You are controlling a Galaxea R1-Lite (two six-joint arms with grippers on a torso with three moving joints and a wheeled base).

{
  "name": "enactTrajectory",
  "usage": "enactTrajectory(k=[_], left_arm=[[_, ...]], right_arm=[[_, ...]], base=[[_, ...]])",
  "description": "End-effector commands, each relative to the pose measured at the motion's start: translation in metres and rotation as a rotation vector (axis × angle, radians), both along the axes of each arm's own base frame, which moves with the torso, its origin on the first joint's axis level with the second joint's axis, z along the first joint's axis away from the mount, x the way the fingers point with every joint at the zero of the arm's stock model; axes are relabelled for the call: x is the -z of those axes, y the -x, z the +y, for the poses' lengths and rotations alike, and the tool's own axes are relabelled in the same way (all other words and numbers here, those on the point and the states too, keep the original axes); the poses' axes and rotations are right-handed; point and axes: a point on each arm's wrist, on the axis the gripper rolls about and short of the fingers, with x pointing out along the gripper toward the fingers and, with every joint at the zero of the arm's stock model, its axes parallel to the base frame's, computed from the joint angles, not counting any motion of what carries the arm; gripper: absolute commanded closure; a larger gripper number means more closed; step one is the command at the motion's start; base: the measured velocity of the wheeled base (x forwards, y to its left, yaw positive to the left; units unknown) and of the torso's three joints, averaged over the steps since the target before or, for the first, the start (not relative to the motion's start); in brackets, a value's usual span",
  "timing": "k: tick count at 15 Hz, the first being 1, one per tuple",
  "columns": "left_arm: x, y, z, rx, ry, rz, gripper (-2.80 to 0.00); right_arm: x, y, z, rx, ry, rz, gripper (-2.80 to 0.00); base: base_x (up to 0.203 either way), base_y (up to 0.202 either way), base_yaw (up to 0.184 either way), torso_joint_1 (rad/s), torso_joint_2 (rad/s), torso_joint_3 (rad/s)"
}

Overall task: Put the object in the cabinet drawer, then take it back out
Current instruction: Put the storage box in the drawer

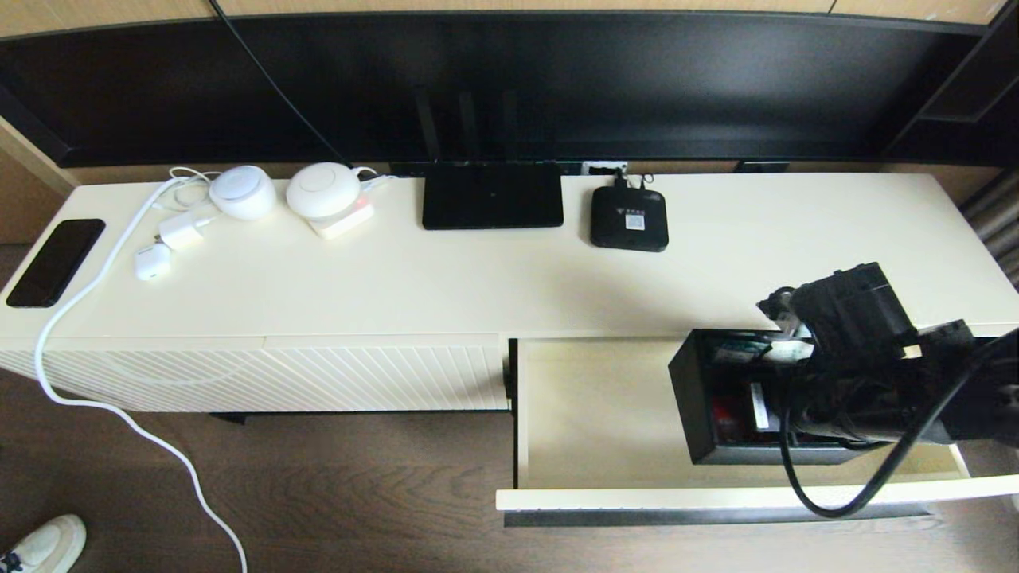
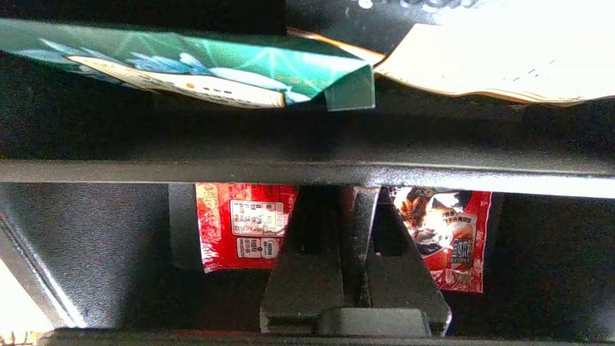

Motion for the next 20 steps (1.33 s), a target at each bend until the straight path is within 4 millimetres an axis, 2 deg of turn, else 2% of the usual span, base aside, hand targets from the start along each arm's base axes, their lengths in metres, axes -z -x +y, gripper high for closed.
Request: enactTrajectory(k=[1,7,9,14,20], left_arm=[[0.000,0.000,0.000,0.000,0.000,0.001,0.00],[0.000,0.000,0.000,0.000,0.000,0.002,0.00],[0.000,0.000,0.000,0.000,0.000,0.000,0.00],[0.000,0.000,0.000,0.000,0.000,-0.001,0.00],[0.000,0.000,0.000,0.000,0.000,0.001,0.00]], right_arm=[[0.018,-0.013,0.004,0.001,0.020,0.039,0.00],[0.025,-0.029,-0.007,0.009,0.051,0.015,0.00],[0.035,-0.030,-0.010,0.000,0.076,0.041,0.00],[0.049,-0.033,-0.008,-0.003,0.071,0.067,0.00],[0.056,-0.037,-0.005,-0.007,0.068,0.061,0.00]], base=[[0.000,0.000,0.000,0.000,0.00,0.000],[0.000,0.000,0.000,0.000,0.00,0.000],[0.000,0.000,0.000,0.000,0.00,0.000],[0.000,0.000,0.000,0.000,0.00,0.000],[0.000,0.000,0.000,0.000,0.00,0.000]])
